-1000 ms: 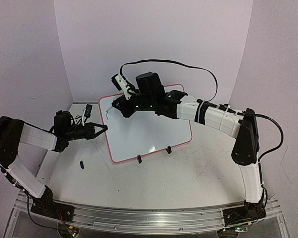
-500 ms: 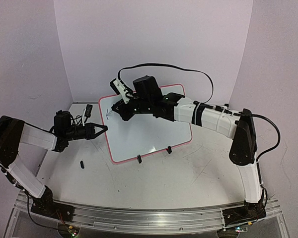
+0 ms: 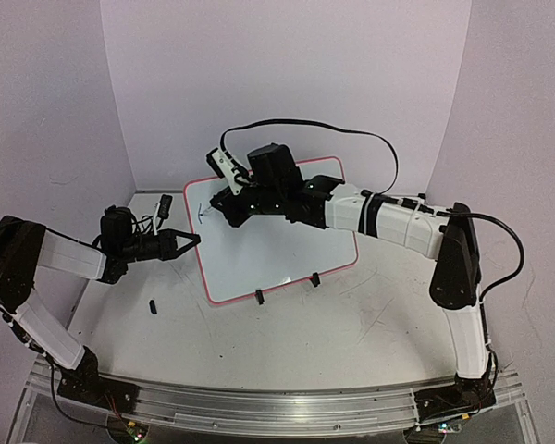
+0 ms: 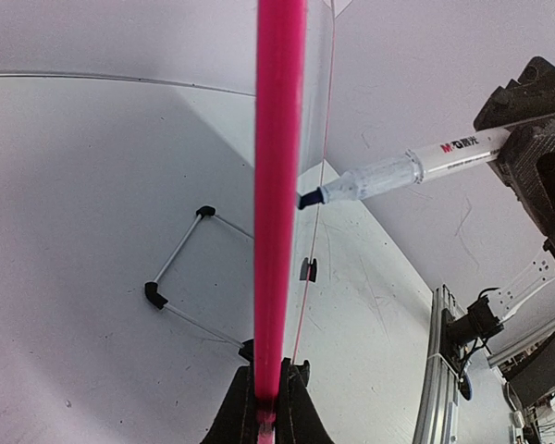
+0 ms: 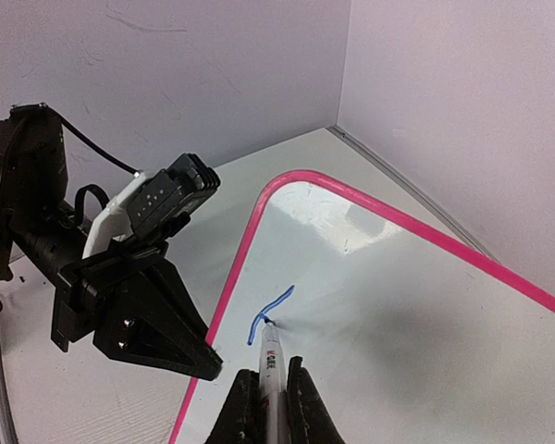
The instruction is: Write a sentence on the whiteboard
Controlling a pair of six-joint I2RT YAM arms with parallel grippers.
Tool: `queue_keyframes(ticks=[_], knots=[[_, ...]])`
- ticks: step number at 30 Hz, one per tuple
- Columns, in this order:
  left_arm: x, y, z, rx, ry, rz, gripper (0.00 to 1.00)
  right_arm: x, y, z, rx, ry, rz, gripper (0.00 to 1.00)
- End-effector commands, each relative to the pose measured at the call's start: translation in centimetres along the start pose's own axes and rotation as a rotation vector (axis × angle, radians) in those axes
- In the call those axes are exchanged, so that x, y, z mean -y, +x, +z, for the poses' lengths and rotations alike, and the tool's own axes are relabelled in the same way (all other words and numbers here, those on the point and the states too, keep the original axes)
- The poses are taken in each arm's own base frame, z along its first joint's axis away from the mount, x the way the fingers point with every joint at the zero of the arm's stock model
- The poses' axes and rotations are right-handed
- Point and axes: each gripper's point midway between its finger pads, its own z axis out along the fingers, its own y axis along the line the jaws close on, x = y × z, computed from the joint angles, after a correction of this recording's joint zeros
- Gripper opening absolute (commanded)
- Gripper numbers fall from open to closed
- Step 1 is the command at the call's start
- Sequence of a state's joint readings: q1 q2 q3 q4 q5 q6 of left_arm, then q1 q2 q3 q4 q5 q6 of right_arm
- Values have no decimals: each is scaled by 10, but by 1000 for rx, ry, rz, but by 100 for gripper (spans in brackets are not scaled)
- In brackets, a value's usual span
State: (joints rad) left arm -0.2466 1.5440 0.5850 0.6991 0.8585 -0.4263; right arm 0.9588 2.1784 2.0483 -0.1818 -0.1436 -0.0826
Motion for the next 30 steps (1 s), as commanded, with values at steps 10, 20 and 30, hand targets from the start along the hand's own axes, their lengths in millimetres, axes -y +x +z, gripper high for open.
queue_keyframes(ticks=[10, 20, 30], knots=[[-3, -10, 3, 19, -15, 10, 0, 26, -23, -30, 56, 115, -7, 0], [-3, -10, 3, 18, -14, 10, 0, -1, -51, -67, 178, -45, 29, 0], [-4, -9, 3, 16, -13, 9, 0, 26, -47, -38, 151, 2, 66, 0]])
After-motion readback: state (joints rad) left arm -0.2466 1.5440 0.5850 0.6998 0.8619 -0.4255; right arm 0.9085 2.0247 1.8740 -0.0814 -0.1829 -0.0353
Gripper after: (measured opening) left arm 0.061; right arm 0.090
